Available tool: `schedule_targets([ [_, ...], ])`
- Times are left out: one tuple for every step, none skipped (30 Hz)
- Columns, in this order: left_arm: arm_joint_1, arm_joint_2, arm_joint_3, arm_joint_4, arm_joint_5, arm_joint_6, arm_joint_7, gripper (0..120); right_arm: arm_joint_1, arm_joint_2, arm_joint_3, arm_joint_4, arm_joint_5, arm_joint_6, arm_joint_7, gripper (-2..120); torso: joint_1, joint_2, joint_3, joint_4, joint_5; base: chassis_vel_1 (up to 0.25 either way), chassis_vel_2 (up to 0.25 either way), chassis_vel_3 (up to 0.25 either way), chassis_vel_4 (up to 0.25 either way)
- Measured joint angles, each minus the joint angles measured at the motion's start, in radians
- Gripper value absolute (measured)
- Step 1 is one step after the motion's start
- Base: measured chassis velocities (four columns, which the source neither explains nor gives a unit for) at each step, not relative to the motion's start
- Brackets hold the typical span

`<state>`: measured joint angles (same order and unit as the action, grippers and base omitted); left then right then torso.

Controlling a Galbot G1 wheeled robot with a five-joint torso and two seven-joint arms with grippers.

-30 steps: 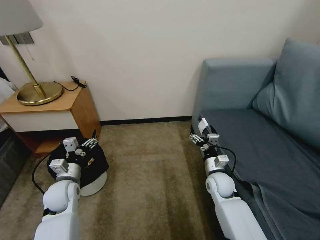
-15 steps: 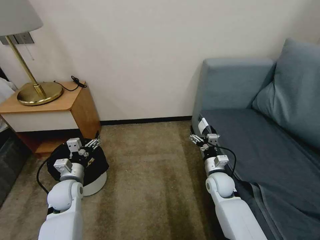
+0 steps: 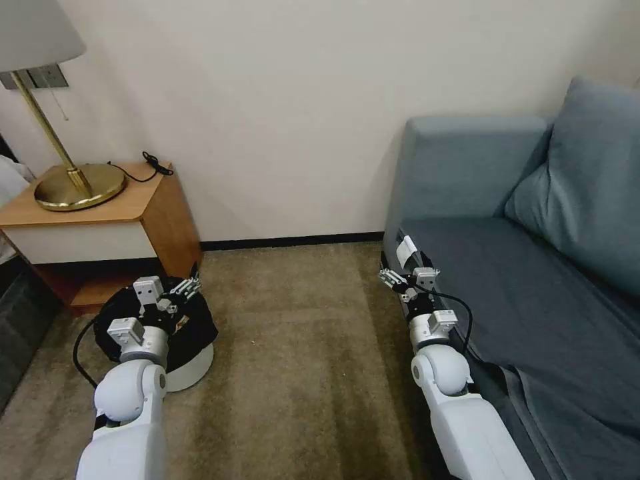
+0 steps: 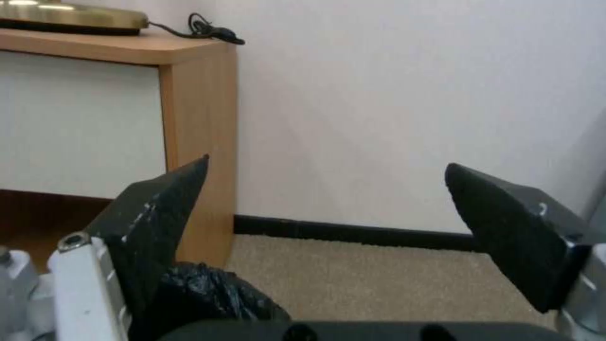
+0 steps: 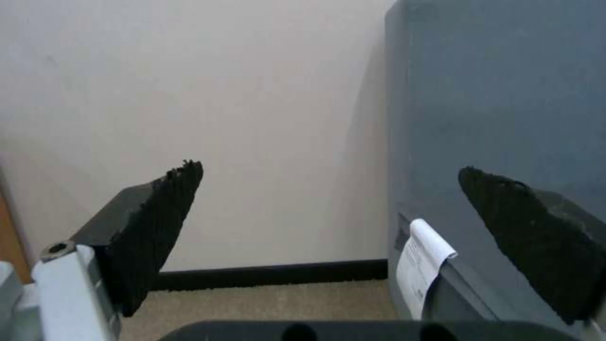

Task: Pick up the trash bin, then pick up the garbage on the floor and place it into the trash bin.

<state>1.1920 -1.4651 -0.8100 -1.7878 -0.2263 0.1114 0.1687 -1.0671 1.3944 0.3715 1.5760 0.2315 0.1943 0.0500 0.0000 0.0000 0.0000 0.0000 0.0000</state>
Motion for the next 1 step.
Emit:
schedule_targets([
  [0.000,0.000,0.000,0.000,0.000,0.000,0.000,100,0.000,0.000,0.000,0.000,0.000,0.000,0.000,100,0.000,0.000,0.000,0.0000,0.0000,0.000,0.000,0.000,0.000],
])
